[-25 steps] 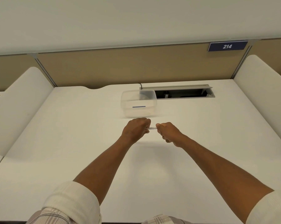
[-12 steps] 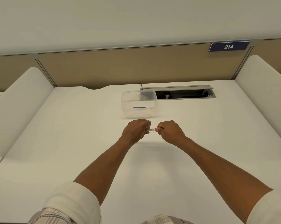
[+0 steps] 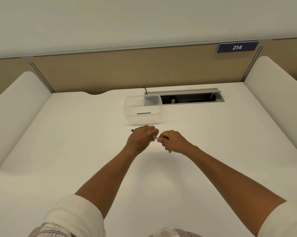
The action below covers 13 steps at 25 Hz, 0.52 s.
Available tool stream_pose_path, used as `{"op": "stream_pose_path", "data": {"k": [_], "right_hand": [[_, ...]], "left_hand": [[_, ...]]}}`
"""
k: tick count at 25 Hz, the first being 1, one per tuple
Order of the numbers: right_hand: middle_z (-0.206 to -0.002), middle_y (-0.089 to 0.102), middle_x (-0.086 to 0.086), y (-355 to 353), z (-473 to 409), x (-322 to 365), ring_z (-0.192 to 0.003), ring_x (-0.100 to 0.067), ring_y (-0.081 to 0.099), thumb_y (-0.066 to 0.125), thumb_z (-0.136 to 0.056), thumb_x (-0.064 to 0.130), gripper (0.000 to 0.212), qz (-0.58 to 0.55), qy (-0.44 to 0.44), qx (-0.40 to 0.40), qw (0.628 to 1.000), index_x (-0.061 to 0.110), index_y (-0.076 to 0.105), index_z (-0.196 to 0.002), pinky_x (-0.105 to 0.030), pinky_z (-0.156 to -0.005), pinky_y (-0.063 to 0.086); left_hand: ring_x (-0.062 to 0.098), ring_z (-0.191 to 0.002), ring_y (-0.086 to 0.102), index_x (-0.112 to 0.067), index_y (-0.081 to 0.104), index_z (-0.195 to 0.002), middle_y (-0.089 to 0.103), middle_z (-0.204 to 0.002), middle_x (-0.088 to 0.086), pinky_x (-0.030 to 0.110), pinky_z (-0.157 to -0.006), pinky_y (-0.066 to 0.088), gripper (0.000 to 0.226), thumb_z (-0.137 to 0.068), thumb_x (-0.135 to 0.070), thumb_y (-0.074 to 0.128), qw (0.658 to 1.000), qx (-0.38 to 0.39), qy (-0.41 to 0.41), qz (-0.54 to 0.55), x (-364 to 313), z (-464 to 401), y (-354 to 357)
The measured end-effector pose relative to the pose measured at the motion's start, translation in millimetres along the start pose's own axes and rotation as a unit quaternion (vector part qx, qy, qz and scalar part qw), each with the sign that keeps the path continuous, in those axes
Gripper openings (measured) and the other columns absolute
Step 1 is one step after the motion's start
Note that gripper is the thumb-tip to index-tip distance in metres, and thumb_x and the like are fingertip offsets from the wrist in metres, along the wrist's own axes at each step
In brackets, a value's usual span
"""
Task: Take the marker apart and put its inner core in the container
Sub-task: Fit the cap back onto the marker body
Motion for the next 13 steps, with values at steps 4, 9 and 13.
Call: {"op": "stream_pose_path", "data": {"k": [4,9,13], "right_hand": [[-0.071,0.063,-0.005,3,-1,-9,-0.060,-0.018,0.055,0.055,-0.095,0.017,0.019,0.001,-0.029,-0.055,0.998,0.006,0.067,-0.086,-0.031,-0.058,0.047],[-0.068,0.064,0.000,5,-1,-35,-0.058,-0.018,0.055,0.056,-0.093,0.019,0.016,-0.069,0.011,-0.131,0.989,0.011,0.065,-0.082,-0.033,-0.058,0.050],[-0.066,0.063,0.001,11,-2,-49,-0.056,-0.018,0.055,0.056,-0.093,0.021,0.017,-0.095,0.028,-0.150,0.984,0.013,0.062,-0.079,-0.039,-0.058,0.053]], "left_hand": [[0.020,-0.091,0.056,-0.018,0.062,-0.088,0.062,-0.089,-0.004,0.032,-0.059,0.037,0.015,-0.080,-0.021,0.075,0.991,-0.024,-0.066,0.111,0,-4,10],[0.026,-0.123,0.048,-0.013,0.064,-0.119,0.060,-0.128,0.005,0.039,-0.101,0.042,0.051,-0.076,-0.033,0.080,0.960,-0.111,-0.180,0.186,21,-3,23],[0.023,-0.112,0.059,-0.008,0.053,-0.132,0.058,-0.129,0.009,0.038,-0.099,0.046,0.057,-0.086,-0.036,0.073,0.900,-0.094,-0.297,0.304,34,-10,38]]}}
Point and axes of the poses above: each hand's wrist, its own z-axis away from the middle knuckle, its own y-axis out of the palm, x = y × z, the point moved 3 cm from there along -z, towards the middle knuckle
